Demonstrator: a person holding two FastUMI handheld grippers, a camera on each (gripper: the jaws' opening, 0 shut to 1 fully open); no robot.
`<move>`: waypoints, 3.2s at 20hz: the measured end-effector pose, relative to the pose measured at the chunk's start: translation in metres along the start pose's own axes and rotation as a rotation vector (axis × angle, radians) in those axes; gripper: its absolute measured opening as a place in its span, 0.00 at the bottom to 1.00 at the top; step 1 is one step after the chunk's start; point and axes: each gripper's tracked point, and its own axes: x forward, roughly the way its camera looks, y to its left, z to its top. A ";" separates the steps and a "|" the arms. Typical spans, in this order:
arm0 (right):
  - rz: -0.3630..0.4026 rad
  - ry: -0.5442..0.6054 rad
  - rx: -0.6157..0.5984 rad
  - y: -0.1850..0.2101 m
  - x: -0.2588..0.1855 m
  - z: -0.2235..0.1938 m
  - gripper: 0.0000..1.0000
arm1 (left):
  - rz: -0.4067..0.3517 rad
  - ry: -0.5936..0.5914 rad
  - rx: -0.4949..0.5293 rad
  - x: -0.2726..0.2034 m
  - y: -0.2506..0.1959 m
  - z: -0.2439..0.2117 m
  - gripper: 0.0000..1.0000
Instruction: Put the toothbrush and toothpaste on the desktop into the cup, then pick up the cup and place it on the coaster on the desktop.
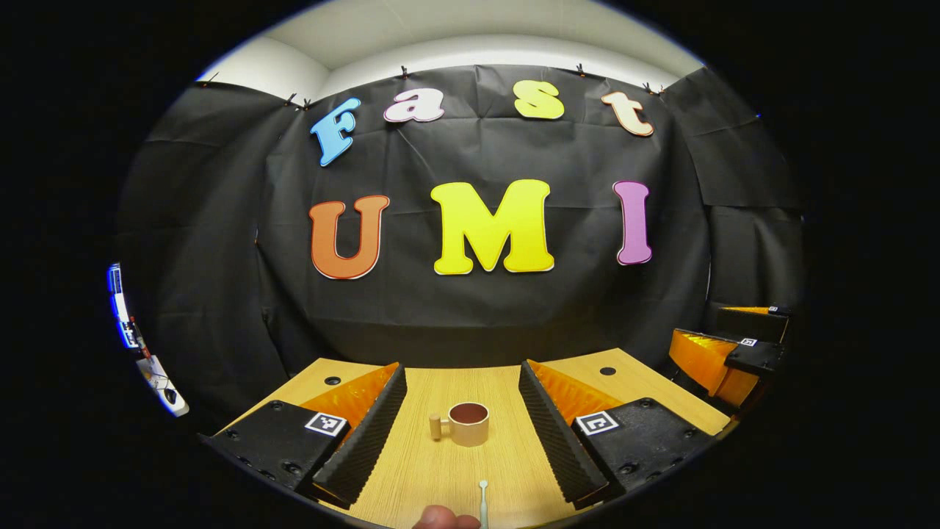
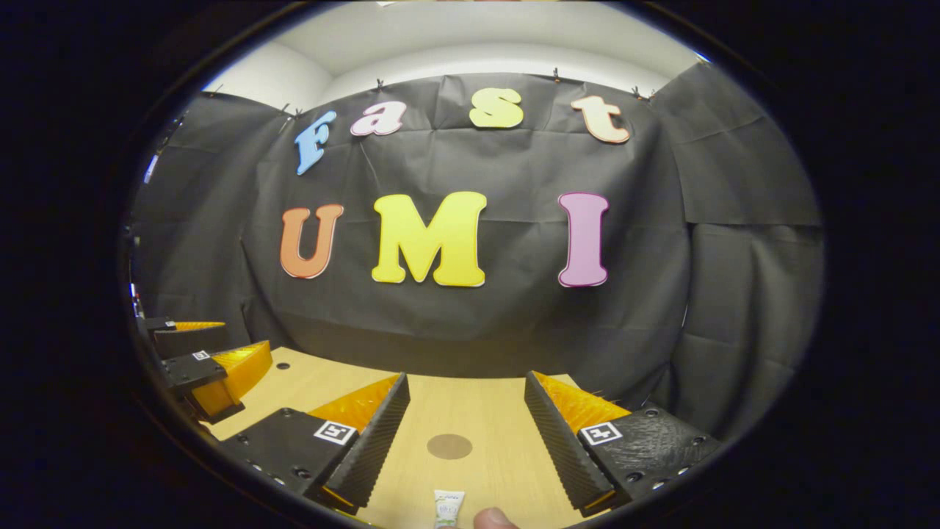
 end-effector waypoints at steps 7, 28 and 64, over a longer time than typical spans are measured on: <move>0.052 0.179 -0.020 0.004 -0.002 -0.065 0.95 | -0.025 0.143 -0.003 -0.002 -0.006 -0.053 0.97; 0.067 0.561 -0.059 0.006 -0.017 -0.229 0.95 | -0.053 0.627 -0.044 -0.031 -0.025 -0.229 0.98; 0.054 0.780 -0.030 0.013 -0.009 -0.322 0.98 | -0.009 0.815 0.000 -0.018 -0.039 -0.323 0.06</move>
